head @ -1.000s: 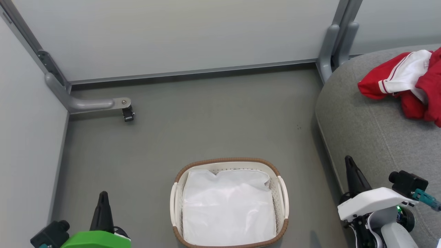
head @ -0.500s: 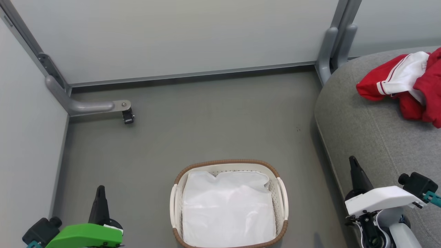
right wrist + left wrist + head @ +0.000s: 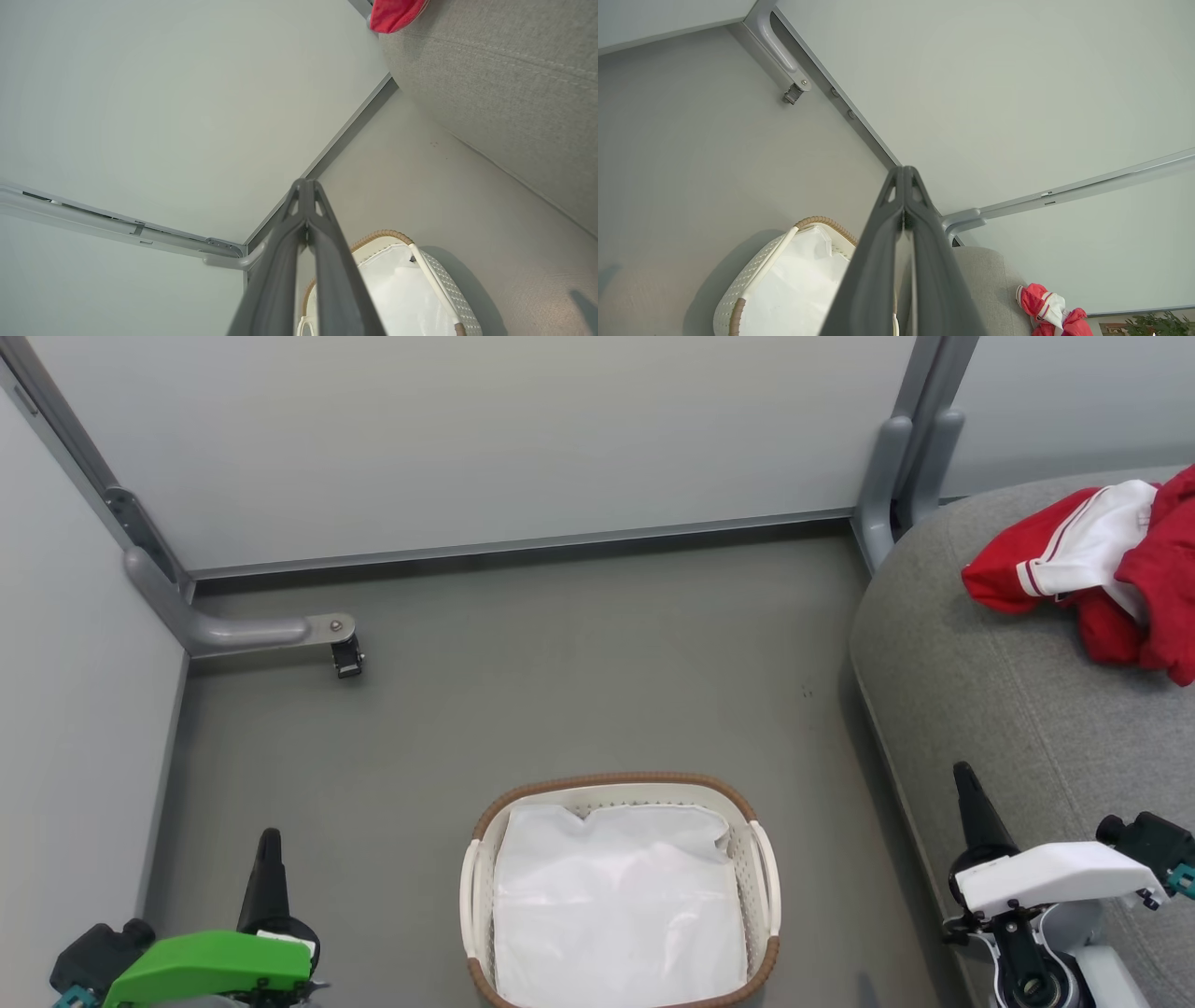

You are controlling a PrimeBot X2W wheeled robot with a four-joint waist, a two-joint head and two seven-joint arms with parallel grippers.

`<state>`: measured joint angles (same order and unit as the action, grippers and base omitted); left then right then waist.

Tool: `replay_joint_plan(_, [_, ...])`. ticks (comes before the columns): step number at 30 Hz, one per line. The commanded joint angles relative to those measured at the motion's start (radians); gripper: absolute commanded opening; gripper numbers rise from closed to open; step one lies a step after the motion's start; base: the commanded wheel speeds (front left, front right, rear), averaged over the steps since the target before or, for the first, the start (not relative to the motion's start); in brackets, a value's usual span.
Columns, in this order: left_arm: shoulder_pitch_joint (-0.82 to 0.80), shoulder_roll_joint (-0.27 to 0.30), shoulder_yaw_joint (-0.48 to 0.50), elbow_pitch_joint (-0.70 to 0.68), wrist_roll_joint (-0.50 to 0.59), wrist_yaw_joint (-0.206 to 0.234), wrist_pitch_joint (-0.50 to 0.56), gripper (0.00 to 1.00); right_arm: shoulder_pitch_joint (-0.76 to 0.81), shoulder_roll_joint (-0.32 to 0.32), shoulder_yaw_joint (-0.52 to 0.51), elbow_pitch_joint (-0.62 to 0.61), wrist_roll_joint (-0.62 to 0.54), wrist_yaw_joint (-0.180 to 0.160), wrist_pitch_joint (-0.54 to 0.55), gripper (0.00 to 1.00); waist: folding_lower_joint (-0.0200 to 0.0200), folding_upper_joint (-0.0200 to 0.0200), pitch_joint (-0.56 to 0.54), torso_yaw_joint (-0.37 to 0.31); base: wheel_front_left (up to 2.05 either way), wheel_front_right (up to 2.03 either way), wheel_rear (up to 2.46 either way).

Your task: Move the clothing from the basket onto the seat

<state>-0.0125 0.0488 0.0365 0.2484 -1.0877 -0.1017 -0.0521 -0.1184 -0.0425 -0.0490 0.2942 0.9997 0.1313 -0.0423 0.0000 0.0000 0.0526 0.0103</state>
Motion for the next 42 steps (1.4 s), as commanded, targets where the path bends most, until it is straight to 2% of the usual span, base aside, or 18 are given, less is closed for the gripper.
replay_joint_plan(1, [-0.029, 0.010, 0.008, -0.010, -0.029, -0.005, 0.008, 0.00, -0.002, -0.006, -0.006, -0.016, 0.031, 0.000, 0.008, 0.00, 0.0000, 0.0000, -0.001, 0.000, 0.00, 0.00, 0.00])
replay_joint_plan(42, [-0.078, 0.010, 0.051, -0.007, -0.362, -0.023, 0.112, 0.00, 0.008, -0.009, -0.047, -0.041, 0.417, -0.001, 0.108, 0.00, 0.0000, 0.0000, -0.030, -0.006, 0.00, 0.00, 0.00])
